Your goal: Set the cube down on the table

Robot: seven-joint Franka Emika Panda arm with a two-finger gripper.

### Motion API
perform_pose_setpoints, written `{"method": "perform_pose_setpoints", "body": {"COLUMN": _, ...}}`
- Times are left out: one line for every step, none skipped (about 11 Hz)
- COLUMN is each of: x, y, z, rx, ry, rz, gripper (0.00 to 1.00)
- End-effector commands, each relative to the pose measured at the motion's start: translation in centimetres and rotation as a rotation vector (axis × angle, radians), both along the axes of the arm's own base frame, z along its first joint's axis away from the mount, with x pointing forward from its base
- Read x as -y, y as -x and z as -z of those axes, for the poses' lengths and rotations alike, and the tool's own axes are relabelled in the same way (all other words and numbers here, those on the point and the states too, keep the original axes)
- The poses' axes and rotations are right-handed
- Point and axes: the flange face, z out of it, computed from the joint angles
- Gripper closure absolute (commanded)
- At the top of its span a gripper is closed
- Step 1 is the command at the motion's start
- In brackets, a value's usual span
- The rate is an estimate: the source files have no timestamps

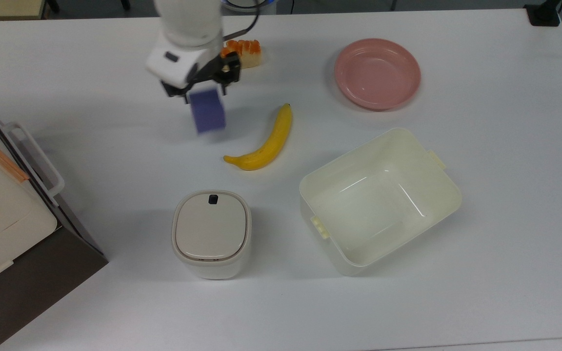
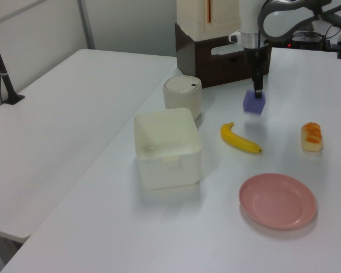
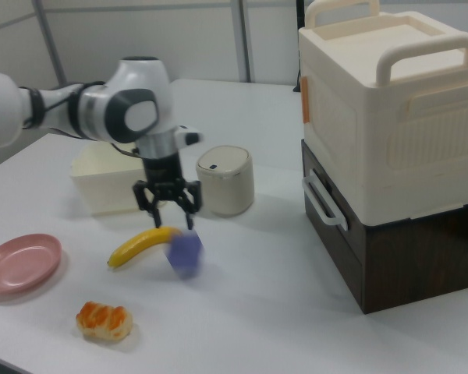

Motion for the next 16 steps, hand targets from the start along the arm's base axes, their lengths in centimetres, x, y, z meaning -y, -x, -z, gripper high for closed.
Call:
{"method": "perform_pose_setpoints", "body": {"x": 3.4, "y": -0.9, "z": 0.3, "rx": 0.008, "ry": 0.016, "rz": 0.028, "gripper": 0.0}}
{"method": "perform_pose_setpoints", "body": {"x": 3.6, "y": -1.1, "z": -0.6, "rx": 0.017, "ry": 0.017, "rz": 0.044, "gripper": 0.0}}
{"method": "perform_pose_setpoints", "body": {"x": 3.6, "y": -1.3, "z": -2.0, "rx": 0.029, "ry": 0.015, "rz": 0.063, "gripper": 0.0}}
{"method": "perform_pose_setpoints", "body": {"x": 3.3, "y": -1.5, "z": -4.1, "rx": 0.039, "ry": 0.017, "rz": 0.102, "gripper": 0.0}}
{"method": "perform_pose_setpoints", "body": {"x": 2.7, "y": -1.6, "z": -5.4, "rx": 0.038, "ry": 0.02, "rz": 0.129, "gripper": 0.0}}
{"method": "perform_pose_setpoints", "body": {"x": 2.3, "y": -1.6, "z": -7.7, "rx": 0.046, "ry": 0.024, "rz": 0.181, "gripper": 0.0}}
{"method": "perform_pose_setpoints", "body": {"x": 1.3, "y": -1.4, "z": -9.7, "rx": 0.062, "ry": 0.027, "rz": 0.213, "gripper": 0.0}}
{"method": "perform_pose_setpoints", "body": {"x": -0.1, "y": -1.1, "z": -11.1, "rx": 0.079, "ry": 0.028, "rz": 0.216, "gripper": 0.0}}
{"method": "perform_pose_setpoints", "body": {"x": -1.2, "y": -0.4, "z": -12.8, "rx": 0.098, "ry": 0.03, "rz": 0.246, "gripper": 0.0}}
{"method": "perform_pose_setpoints", "body": {"x": -1.7, "y": 0.5, "z": -14.6, "rx": 0.116, "ry": 0.031, "rz": 0.29, "gripper": 0.0}}
{"method": "perform_pose_setpoints", "body": {"x": -2.3, "y": 1.1, "z": -15.4, "rx": 0.118, "ry": 0.031, "rz": 0.31, "gripper": 0.0}}
{"method": "perform_pose_setpoints", "body": {"x": -3.1, "y": 1.8, "z": -16.4, "rx": 0.12, "ry": 0.034, "rz": 0.341, "gripper": 0.0}}
{"method": "perform_pose_setpoints", "body": {"x": -3.9, "y": 2.1, "z": -16.9, "rx": 0.127, "ry": 0.031, "rz": 0.363, "gripper": 0.0}}
{"method": "perform_pose_setpoints", "body": {"x": -4.2, "y": 2.0, "z": -16.9, "rx": 0.13, "ry": 0.032, "rz": 0.38, "gripper": 0.0}}
{"method": "perform_pose_setpoints", "body": {"x": -5.0, "y": 2.1, "z": -17.1, "rx": 0.137, "ry": 0.033, "rz": 0.39, "gripper": 0.0}}
{"method": "perform_pose_setpoints", "body": {"x": -4.9, "y": 2.3, "z": -17.7, "rx": 0.154, "ry": 0.031, "rz": 0.428, "gripper": 0.0}}
